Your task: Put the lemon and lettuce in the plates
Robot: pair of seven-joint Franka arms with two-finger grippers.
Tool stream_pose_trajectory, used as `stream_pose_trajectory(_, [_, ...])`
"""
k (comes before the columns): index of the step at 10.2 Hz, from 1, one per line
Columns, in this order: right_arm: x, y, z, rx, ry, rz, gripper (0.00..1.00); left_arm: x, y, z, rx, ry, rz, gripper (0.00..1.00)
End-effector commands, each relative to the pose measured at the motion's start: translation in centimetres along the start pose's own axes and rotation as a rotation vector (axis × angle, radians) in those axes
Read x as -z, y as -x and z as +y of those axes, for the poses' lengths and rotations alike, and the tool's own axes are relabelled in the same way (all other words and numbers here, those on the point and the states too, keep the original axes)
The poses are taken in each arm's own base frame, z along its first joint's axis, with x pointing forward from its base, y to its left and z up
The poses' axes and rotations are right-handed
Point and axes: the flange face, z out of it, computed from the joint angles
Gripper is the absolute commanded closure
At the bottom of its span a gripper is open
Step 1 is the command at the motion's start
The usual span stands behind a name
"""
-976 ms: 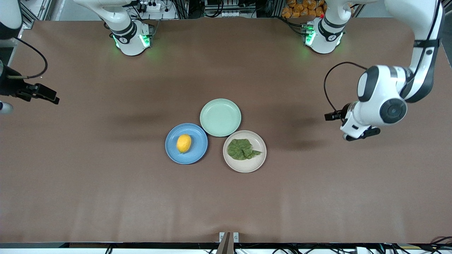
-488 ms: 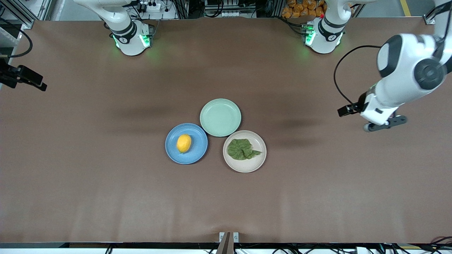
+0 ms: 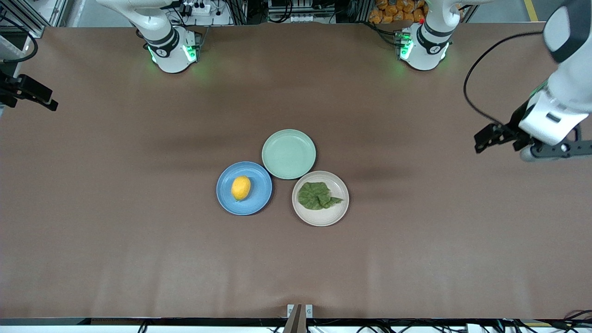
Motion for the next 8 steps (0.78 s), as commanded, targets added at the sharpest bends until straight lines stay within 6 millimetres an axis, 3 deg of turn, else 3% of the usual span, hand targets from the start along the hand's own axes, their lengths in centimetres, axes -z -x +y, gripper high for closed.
stream_pose_trajectory(1, [1.5, 0.9, 0.0, 0.018, 0.004, 0.017, 0.0, 4.9, 0.8, -0.2, -0.057, -0.012, -0.021, 0.0])
stream_pose_trajectory(3, [2.1, 1.0, 0.1, 0.042, 0.004, 0.009, 0.0, 6.8, 1.5, -0.1, -0.067, -0.013, -0.05, 0.0])
stream_pose_trajectory(8, [1.5, -0.2, -0.5, 0.044, 0.009, 0.041, 0.0, 7.8, 1.2, 0.2, -0.073, -0.006, -0.034, 0.0])
